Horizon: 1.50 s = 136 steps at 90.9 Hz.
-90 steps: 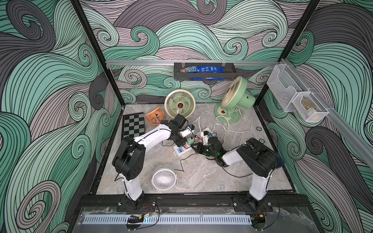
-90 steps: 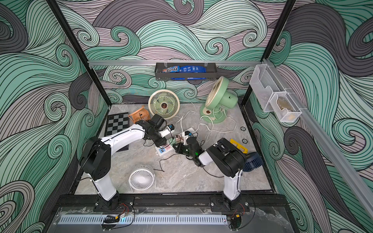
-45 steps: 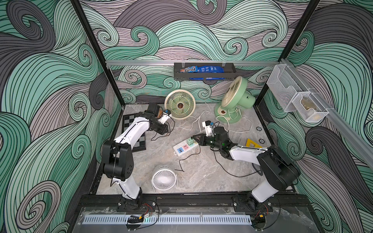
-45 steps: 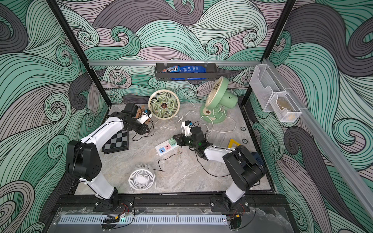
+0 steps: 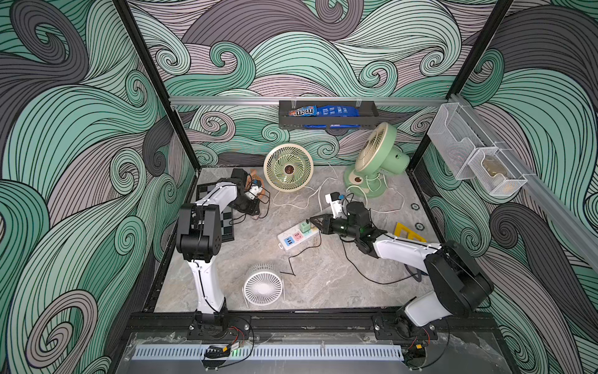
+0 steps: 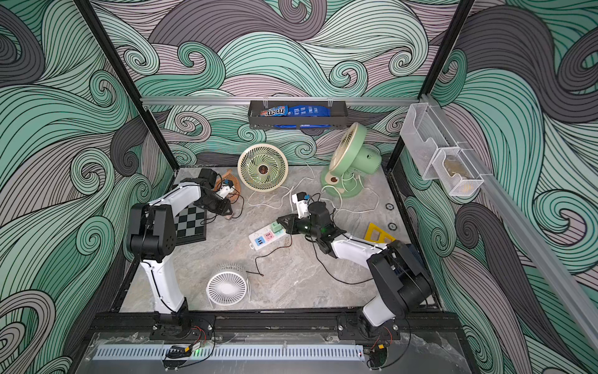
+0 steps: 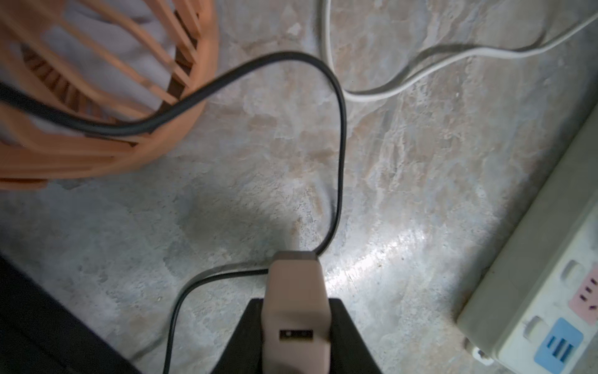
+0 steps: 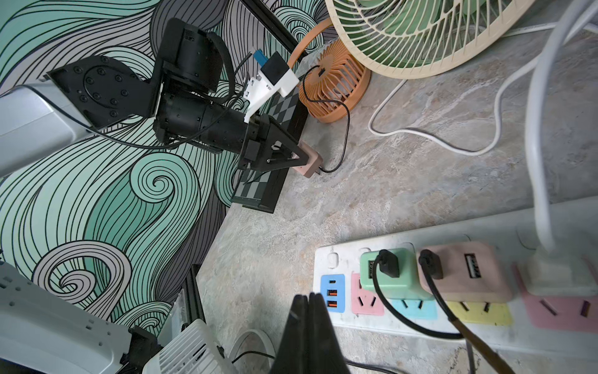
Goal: Unplug the desk fan from the power strip
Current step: Place the plug at the center of the board.
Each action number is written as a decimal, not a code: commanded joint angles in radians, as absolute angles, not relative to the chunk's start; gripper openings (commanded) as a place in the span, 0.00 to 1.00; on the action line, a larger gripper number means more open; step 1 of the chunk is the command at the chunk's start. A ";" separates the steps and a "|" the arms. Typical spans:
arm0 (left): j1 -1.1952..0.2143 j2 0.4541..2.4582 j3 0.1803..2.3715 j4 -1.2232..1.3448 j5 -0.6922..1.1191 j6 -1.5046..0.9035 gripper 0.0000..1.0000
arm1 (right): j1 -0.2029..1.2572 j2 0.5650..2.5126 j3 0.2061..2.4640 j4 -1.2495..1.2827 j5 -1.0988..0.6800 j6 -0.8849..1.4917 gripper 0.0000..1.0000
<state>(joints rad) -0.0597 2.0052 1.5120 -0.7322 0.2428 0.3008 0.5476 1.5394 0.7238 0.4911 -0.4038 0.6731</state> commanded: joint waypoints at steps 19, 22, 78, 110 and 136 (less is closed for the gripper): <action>-0.042 1.983 1.545 -0.747 0.240 0.290 0.40 | 0.537 1.549 0.724 0.501 -0.418 0.668 0.04; -0.043 1.978 1.545 -0.749 0.241 0.292 0.43 | 0.536 1.550 0.724 0.502 -0.420 0.668 0.04; -0.119 1.752 1.615 -0.847 0.428 0.368 0.51 | 0.472 1.564 0.654 0.543 -0.479 0.685 0.06; -0.322 1.737 1.446 -0.694 0.422 0.396 0.52 | 0.449 1.615 0.603 0.623 -0.493 0.721 0.02; -0.435 1.851 1.465 -0.698 0.294 0.403 0.51 | 0.436 1.657 0.561 0.697 -0.458 0.748 0.00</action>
<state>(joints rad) -0.4015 1.8000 1.4349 -0.7021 0.3519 0.3870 0.4412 1.6257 0.5636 0.6331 -0.4580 0.7303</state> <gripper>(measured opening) 0.514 0.067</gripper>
